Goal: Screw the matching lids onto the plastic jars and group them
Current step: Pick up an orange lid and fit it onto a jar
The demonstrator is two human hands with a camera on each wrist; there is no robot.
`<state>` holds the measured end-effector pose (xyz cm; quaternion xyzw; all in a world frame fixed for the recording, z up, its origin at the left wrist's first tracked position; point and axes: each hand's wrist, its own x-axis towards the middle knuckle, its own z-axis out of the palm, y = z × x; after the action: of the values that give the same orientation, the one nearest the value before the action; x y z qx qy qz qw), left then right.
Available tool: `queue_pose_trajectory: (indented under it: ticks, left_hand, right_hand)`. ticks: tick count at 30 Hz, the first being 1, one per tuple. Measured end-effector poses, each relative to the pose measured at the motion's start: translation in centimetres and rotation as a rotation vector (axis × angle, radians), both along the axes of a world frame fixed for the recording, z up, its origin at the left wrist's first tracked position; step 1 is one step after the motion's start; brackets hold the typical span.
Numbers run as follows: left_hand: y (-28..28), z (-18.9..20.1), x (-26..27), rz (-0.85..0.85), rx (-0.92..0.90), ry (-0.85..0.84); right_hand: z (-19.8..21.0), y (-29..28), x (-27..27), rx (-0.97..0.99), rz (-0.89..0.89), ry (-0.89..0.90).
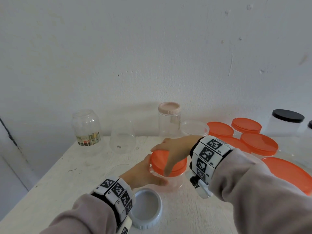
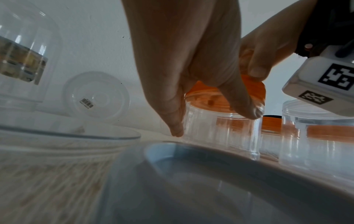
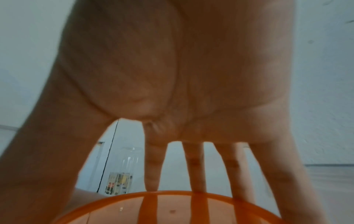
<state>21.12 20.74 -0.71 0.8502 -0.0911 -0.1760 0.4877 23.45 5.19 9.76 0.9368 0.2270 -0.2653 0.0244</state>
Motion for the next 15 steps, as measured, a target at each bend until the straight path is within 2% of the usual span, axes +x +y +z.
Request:
queue_pose_trajectory:
  ticks: [9,11,15]
  left_hand:
    - [0.1,-0.3,0.1,-0.008,0.051,-0.048]
    - [0.1,-0.2,0.2,-0.005,0.074,-0.054]
    - [0.0,0.0,0.2,-0.011,0.032,-0.017]
  right_hand:
    - [-1.7,0.4,-0.7,0.001,-0.097,-0.187]
    - [-1.5,0.4,-0.6,0.002,-0.097,-0.161]
    - [-0.6,0.4,-0.4,0.066,0.018,-0.061]
